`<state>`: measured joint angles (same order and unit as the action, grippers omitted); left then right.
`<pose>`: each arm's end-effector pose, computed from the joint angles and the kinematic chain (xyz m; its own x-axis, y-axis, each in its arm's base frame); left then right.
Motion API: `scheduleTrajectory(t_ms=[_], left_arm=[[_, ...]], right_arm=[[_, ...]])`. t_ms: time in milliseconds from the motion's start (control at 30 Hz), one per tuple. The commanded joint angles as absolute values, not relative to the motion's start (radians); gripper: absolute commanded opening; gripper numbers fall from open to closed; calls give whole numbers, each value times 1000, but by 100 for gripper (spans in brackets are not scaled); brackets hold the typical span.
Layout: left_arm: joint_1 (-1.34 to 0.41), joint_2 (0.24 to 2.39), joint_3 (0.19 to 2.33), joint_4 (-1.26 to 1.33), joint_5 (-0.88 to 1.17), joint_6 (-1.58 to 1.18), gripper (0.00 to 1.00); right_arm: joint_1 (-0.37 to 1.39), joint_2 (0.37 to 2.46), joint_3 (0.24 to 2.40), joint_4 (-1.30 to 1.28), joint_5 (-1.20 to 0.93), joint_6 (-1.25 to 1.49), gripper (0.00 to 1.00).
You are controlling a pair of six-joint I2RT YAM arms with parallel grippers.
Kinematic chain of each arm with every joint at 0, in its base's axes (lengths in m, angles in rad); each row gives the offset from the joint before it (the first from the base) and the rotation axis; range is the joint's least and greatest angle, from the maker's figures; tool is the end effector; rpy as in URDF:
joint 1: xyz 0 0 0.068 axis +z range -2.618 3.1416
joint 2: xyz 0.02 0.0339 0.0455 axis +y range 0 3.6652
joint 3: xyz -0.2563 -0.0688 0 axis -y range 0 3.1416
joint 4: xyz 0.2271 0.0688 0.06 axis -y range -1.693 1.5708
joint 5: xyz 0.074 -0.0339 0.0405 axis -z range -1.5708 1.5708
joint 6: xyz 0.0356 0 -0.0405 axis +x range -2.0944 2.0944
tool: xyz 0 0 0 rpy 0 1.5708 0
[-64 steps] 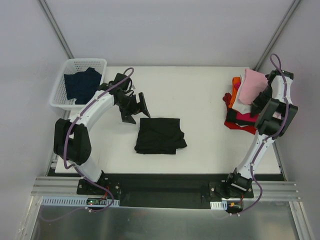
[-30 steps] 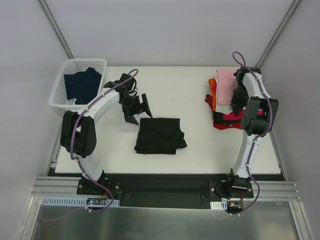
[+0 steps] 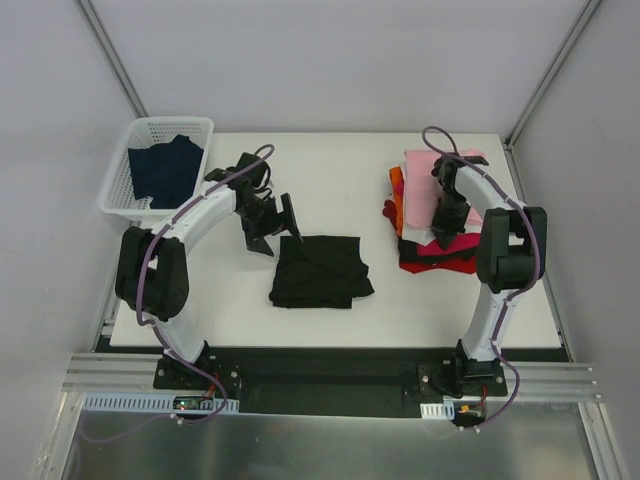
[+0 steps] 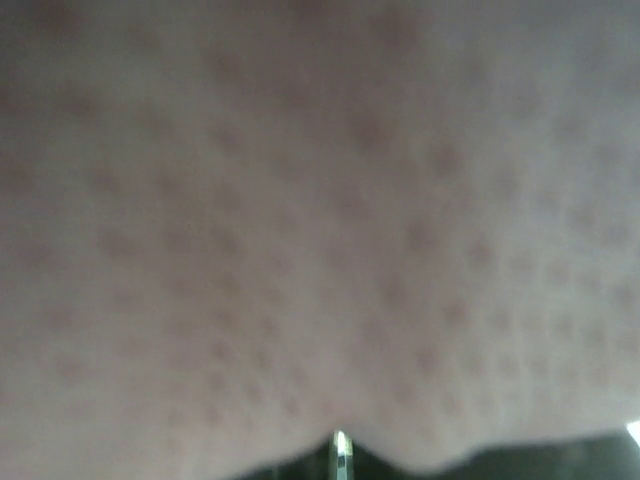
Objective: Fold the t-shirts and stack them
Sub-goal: Put the neatly folded tshirt into the corner of the board with the right arm
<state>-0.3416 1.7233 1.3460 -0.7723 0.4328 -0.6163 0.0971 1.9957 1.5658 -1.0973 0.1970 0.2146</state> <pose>0.3112 -0.1265 0.2419 -0.9708 -0.2117 -0.1124 -0.1170 0.8278 -0.5487 0.3608 0.0281 0.1981 -0.9900 0.1134 -0.0842 0.1272 0.9751 -0.1818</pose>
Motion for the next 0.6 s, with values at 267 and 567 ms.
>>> scheduleTrajectory(t_ms=[267, 567], left_arm=[[-354, 1635, 1296, -793, 413, -588, 86], [-354, 1618, 1273, -792, 407, -584, 86]], right_arm=[[212, 2002, 1307, -1181, -34, 253, 1], [221, 2002, 1339, -1196, -15, 242, 17]])
